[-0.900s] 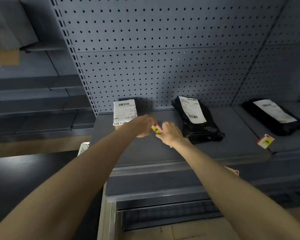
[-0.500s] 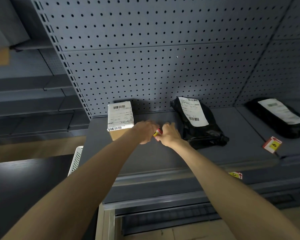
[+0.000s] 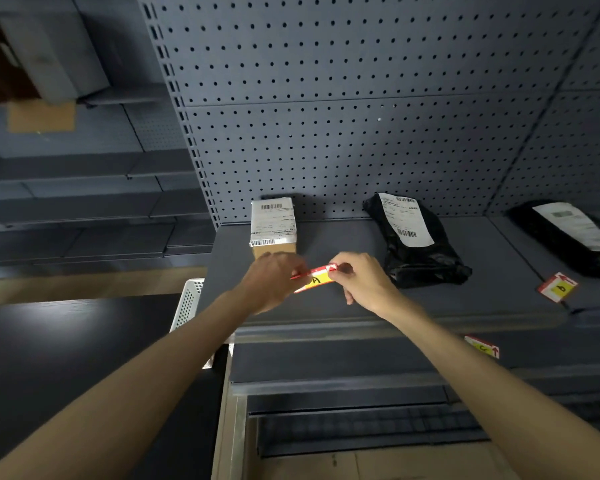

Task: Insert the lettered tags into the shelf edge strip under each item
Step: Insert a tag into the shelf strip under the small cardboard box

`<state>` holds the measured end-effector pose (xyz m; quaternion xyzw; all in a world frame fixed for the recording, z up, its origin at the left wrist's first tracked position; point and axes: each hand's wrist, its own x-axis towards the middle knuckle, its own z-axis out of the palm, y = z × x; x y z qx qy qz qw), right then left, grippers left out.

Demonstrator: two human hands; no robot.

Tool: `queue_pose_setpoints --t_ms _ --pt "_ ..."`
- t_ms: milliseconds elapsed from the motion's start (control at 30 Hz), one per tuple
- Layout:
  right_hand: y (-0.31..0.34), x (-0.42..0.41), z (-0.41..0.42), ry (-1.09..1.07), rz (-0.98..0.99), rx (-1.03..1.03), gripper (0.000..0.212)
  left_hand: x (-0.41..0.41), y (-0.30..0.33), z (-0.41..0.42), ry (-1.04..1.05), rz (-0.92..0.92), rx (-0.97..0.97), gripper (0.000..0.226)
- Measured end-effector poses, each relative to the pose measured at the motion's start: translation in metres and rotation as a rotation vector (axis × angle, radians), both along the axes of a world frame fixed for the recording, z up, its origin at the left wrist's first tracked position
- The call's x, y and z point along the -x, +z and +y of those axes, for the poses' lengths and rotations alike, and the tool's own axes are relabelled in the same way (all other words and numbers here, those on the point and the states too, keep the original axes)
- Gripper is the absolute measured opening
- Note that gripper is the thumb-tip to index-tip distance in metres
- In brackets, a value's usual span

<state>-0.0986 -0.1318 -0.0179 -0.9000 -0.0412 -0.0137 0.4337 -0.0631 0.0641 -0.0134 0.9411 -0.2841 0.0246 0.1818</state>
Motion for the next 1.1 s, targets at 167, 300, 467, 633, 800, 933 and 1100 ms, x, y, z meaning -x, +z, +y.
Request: queue_pose_setpoints --t_ms 167,300,467,633,800,933,1100 --pt "-0.001 0.030 0.037 0.038 -0.007 -0.071 0.009 0.047 -0.010 0.046 0.128 0.007 0.109 0.014" --pt "-0.011 0.042 0.057 0.037 -0.046 -0.057 0.011 0.080 -0.029 0.071 0.212 -0.041 0.113 0.015" --pt "-0.022 0.051 0.067 0.033 -0.064 -0.006 0.015 0.106 -0.054 0.082 0.301 -0.133 0.062 0.018" --pt "-0.030 0.053 0.071 0.022 -0.076 0.009 0.012 0.116 -0.062 0.083 0.253 -0.164 0.040 0.021" --pt "-0.041 0.051 0.078 0.053 -0.083 0.104 0.012 0.122 -0.062 0.086 0.221 -0.137 0.069 0.018" --pt "-0.053 0.050 0.087 0.091 -0.093 0.205 0.019 0.125 -0.062 0.090 0.210 -0.096 0.039 0.026" --pt "-0.053 0.050 0.092 0.130 -0.120 0.327 0.023 0.128 -0.058 0.087 0.218 -0.042 -0.053 0.033"
